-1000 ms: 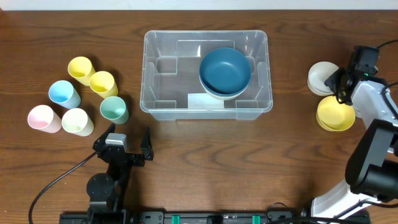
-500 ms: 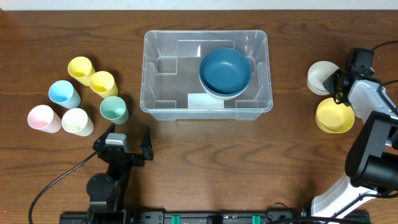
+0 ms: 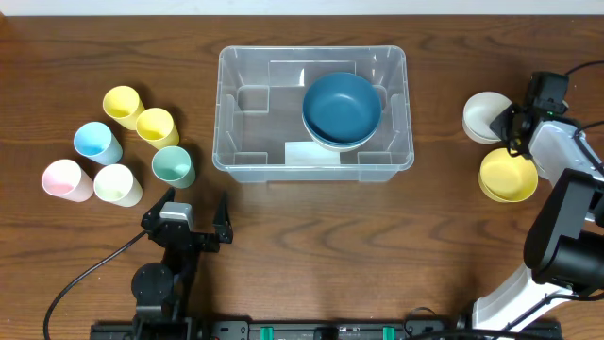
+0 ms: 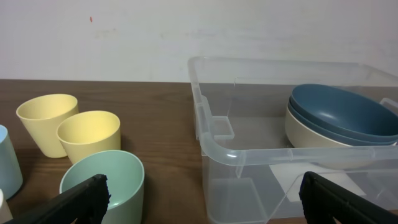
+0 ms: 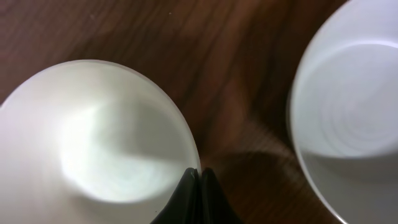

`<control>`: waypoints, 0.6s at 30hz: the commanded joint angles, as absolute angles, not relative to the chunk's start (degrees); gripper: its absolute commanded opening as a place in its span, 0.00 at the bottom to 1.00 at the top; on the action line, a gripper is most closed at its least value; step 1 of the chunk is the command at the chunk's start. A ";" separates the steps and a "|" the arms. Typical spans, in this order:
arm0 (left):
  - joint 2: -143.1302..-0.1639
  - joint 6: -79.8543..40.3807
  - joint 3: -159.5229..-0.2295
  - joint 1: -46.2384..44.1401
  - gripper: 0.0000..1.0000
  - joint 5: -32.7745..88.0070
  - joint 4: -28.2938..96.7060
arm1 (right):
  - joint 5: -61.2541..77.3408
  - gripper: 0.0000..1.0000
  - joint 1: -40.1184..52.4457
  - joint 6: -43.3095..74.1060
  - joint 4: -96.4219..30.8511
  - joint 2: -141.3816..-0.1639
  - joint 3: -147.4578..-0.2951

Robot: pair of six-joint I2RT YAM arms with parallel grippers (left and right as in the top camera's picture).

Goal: Pack container
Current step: 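Lower the right gripper onto the cream-white bowl rim and grasp it, then carry the cream-white bowl into the bin and set it down front-left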

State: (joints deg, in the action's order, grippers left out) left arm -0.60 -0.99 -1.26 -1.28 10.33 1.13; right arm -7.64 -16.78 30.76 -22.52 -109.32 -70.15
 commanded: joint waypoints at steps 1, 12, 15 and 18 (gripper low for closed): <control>-0.27 -0.01 -0.23 -1.04 0.98 11.16 3.03 | -5.04 0.01 -16.86 29.89 -23.16 -106.87 -72.71; -0.27 -0.01 -0.23 -1.04 0.98 11.16 3.01 | 6.46 0.01 -16.84 29.06 -24.40 -93.54 -74.89; -0.27 -0.01 -0.23 -1.04 0.98 11.16 3.01 | 13.17 0.01 -16.53 29.12 -24.43 -89.30 -74.89; -0.27 -0.01 -0.23 -1.04 0.98 11.16 3.01 | 20.03 0.01 -15.16 30.17 -24.38 -85.97 -74.89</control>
